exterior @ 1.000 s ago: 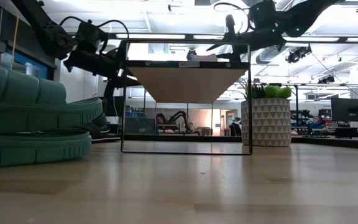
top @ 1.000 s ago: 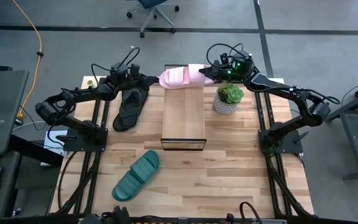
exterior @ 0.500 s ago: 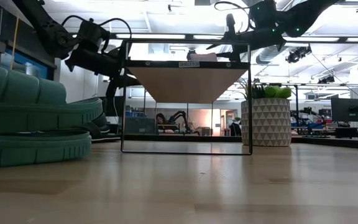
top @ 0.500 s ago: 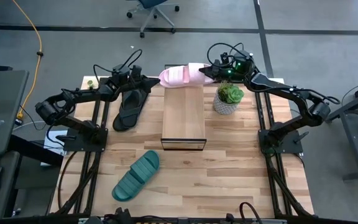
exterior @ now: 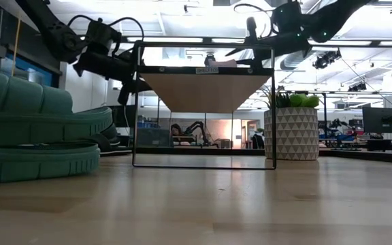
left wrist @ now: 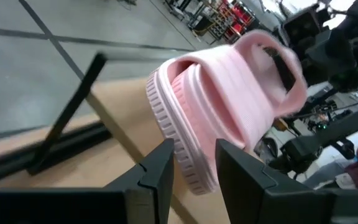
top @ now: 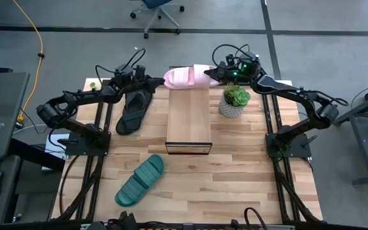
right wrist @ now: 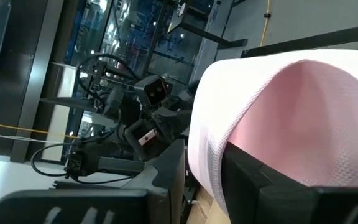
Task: Pick and place slippers onto the shelf
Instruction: Put the pink pair of slippers on the shelf
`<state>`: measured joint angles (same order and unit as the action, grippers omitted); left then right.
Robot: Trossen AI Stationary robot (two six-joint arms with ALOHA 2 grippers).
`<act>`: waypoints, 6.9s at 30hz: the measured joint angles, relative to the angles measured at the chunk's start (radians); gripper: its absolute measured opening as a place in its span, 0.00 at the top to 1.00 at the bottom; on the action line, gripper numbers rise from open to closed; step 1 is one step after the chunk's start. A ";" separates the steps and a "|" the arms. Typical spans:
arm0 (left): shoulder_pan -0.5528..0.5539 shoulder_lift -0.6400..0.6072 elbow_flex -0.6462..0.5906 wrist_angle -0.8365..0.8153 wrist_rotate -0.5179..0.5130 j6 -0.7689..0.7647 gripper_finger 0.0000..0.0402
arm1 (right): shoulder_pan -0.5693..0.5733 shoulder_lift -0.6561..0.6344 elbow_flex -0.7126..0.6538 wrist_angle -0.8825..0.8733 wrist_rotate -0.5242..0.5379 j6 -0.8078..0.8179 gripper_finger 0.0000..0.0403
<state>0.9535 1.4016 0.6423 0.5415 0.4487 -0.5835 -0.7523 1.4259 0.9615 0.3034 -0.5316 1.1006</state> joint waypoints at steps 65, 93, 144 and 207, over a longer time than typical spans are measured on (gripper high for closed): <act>-0.047 -0.016 0.122 -0.309 -0.013 0.179 1.00 | 0.001 0.016 0.001 0.009 0.027 0.001 0.80; -0.047 -0.016 0.122 -0.362 -0.056 0.187 1.00 | 0.002 0.014 0.000 -0.032 0.030 -0.010 0.80; -0.047 -0.016 0.124 -0.350 -0.119 0.201 0.77 | -0.019 -0.015 0.000 -0.090 0.004 -0.046 0.80; -0.051 0.122 0.124 -0.123 -0.017 -0.069 0.98 | -0.008 -0.015 0.000 -0.081 0.004 -0.043 0.80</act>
<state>0.9028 1.5238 0.7658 0.4187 0.4313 -0.6521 -0.7600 1.4113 0.9619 0.2223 -0.5274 1.0577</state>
